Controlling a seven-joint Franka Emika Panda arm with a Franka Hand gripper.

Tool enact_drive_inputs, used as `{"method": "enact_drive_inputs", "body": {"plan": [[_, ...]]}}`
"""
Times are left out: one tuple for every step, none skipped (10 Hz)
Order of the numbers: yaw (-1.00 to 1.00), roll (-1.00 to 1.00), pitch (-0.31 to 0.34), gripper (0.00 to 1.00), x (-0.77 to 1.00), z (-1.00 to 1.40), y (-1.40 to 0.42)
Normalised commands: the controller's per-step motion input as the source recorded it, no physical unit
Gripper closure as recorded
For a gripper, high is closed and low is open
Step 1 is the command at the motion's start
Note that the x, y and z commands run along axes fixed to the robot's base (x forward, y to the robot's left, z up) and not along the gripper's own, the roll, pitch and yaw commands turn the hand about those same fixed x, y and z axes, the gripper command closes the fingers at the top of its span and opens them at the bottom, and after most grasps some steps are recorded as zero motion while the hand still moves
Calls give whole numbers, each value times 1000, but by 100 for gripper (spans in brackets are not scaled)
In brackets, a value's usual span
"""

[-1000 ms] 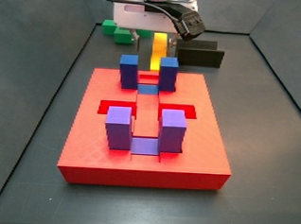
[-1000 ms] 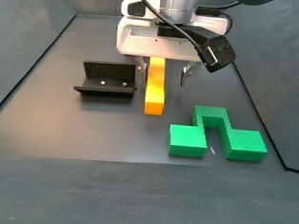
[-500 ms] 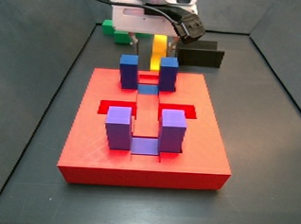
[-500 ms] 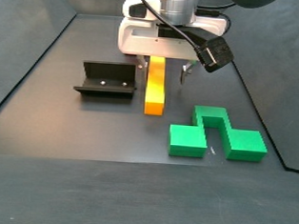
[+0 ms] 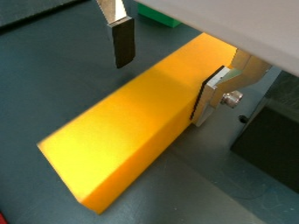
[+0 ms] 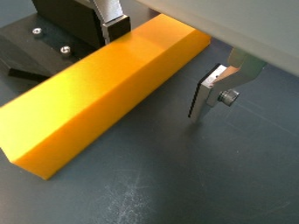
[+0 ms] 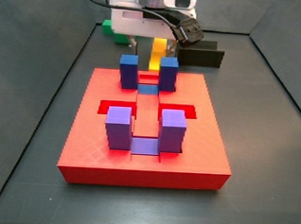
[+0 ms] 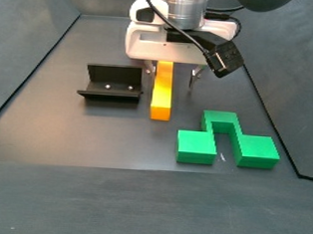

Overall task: Pick up the yellow object. Move up. Move to above the board. Insert the yellow object.
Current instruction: Pick up the yellow object.

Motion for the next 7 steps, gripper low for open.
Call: {"method": "enact_drive_inputs", "body": {"plan": [[-14, 0, -23, 0, -37, -154, 69], [0, -40, 0, 0, 0, 0, 160], [-51, -106, 16, 0, 0, 71, 200], [-34, -79, 0, 0, 0, 0, 111], [0, -31, 0, 0, 0, 0, 0], [0, -39, -19, 0, -6, -49, 0], [0, -67, -16, 0, 0, 0, -11]]}}
